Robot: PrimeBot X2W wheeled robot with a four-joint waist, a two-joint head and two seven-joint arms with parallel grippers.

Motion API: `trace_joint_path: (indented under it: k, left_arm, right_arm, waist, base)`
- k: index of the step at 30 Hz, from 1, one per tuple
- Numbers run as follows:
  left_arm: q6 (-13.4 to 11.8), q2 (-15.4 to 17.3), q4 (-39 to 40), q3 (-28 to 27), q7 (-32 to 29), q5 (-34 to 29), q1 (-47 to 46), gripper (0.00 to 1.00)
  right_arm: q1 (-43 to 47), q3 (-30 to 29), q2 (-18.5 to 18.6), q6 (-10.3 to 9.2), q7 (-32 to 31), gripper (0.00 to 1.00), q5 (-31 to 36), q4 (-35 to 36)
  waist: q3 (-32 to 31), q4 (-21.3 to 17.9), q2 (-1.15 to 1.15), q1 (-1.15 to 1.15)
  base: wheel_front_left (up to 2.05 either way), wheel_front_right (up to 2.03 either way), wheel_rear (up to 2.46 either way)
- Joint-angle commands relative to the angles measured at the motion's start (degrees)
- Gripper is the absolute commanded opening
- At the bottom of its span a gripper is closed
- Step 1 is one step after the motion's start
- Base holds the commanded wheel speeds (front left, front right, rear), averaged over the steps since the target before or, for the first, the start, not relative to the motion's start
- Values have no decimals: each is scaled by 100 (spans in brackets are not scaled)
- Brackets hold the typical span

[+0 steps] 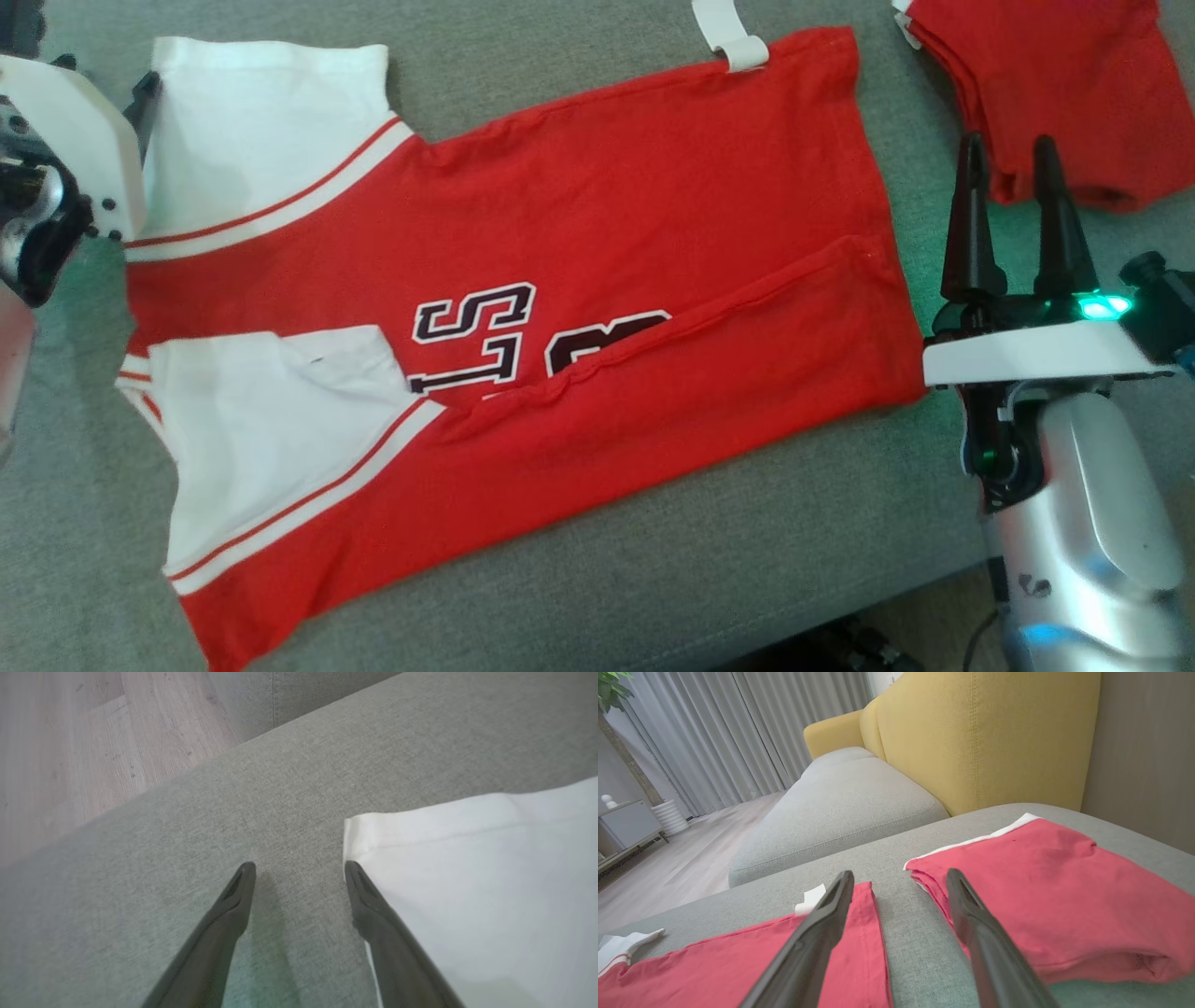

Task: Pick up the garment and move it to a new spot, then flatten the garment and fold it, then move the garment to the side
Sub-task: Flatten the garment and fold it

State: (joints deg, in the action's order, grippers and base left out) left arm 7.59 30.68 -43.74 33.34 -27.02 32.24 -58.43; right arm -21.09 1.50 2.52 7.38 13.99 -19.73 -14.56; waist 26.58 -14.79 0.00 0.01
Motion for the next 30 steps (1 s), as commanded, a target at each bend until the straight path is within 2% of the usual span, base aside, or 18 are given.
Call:
trace_joint_path:
  k: [1,12,26,27,28,29,30]
  left_arm:
    - [-11,239,65,-146,-28,145,-296,100]
    - [-10,142,-52,235,118,721,-458,100]
    - [-10,226,13,848,-246,1440,-529,100]
    - [-10,234,20,896,-300,1490,-524,57]
    - [-10,247,27,933,-330,1534,-525,25]
    - [-10,256,36,964,-324,1569,-527,0]
    - [-10,259,44,978,-276,1599,-529,0]
  right_arm:
    - [-119,90,36,11,61,100,-51,114]
    - [-196,40,36,11,94,100,-103,-166]
    - [-300,90,36,11,100,100,-152,-287]
    - [-304,91,36,11,100,100,-148,-296]
    - [-308,88,36,11,100,100,-140,-306]
    - [-312,79,36,11,100,100,-126,-318]
    - [-315,64,36,11,100,100,-109,-332]
  waist:
    - [45,-44,0,-1]
    - [43,-48,0,-1]
    - [84,-100,0,-1]
    - [80,-104,0,-1]
    - [73,-105,0,-1]
    - [58,-101,0,-1]
    - [39,-90,0,-1]
  base:
    - [0,0,0]
    - [0,0,0]
    - [0,0,0]
    - [0,0,0]
    - [0,0,0]
    - [0,0,0]
    - [0,0,0]
